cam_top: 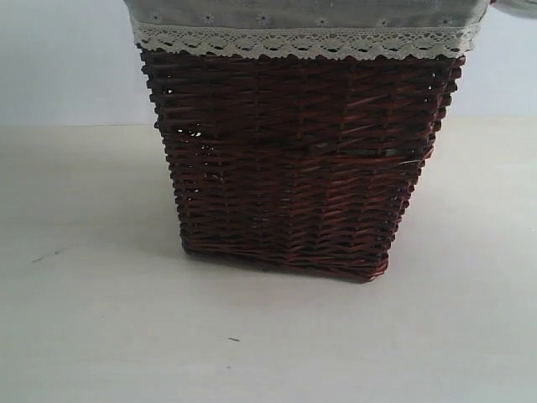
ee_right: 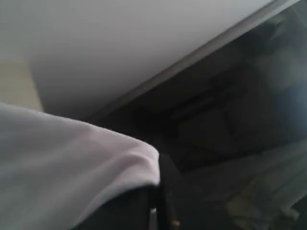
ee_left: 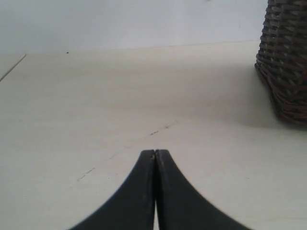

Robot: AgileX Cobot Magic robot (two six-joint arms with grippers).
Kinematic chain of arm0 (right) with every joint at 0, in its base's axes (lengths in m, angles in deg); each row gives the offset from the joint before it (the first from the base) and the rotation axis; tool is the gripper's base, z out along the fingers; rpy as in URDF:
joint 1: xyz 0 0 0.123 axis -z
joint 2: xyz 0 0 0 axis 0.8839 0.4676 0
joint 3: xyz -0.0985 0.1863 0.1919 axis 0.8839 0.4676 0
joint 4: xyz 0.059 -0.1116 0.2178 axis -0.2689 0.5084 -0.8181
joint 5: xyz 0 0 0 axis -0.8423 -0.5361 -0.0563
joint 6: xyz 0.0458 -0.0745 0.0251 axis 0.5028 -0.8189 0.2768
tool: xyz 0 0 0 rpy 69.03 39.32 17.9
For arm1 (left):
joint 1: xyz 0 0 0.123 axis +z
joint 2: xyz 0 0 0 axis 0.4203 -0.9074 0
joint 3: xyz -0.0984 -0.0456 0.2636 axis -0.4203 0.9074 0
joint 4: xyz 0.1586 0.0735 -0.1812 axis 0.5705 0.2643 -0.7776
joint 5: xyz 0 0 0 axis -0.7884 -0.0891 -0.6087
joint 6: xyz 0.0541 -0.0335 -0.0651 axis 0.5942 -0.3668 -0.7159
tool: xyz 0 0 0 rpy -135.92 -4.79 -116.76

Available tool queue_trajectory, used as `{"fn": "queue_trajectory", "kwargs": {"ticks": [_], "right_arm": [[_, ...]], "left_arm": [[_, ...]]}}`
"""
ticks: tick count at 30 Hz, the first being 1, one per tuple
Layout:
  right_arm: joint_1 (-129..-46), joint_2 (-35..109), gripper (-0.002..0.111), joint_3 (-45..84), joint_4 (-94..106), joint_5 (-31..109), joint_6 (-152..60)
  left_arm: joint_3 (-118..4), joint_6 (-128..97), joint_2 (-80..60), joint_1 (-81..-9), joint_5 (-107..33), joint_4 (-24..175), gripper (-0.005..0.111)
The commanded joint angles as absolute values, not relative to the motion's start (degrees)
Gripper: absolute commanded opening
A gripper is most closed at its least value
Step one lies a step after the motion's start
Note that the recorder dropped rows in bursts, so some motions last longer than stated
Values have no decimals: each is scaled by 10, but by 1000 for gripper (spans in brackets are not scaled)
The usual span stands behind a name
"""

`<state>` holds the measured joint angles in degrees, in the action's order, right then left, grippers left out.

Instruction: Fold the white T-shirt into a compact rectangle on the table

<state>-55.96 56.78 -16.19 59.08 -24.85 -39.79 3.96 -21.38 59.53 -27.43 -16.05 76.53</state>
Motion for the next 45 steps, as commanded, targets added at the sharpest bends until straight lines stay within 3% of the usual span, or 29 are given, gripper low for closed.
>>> {"fn": "queue_trajectory", "kwargs": {"ticks": [1, 8, 23, 27, 32, 37, 41, 45], "right_arm": [[-468, 634, 0, -130, 509, -310, -441], [-379, 663, 0, -67, 504, -310, -479], [-407, 645, 0, -114, 557, -310, -440], [-459, 595, 0, -121, 569, -213, -419], [-526, 505, 0, -210, 474, -68, -353], [-534, 457, 0, -341, 308, 28, -341], [-534, 447, 0, -453, 368, 11, -280], [-534, 430, 0, -487, 519, -18, -180]], "left_arm": [[38, -211, 599, -278, -164, 767, 0], [38, -211, 599, -278, -164, 767, 0], [38, -211, 599, -278, -164, 767, 0], [38, -211, 599, -278, -164, 767, 0], [38, -211, 599, -278, -164, 767, 0], [38, -211, 599, -278, -164, 767, 0], [38, -211, 599, -278, -164, 767, 0], [38, -211, 599, -278, -164, 767, 0]]}}
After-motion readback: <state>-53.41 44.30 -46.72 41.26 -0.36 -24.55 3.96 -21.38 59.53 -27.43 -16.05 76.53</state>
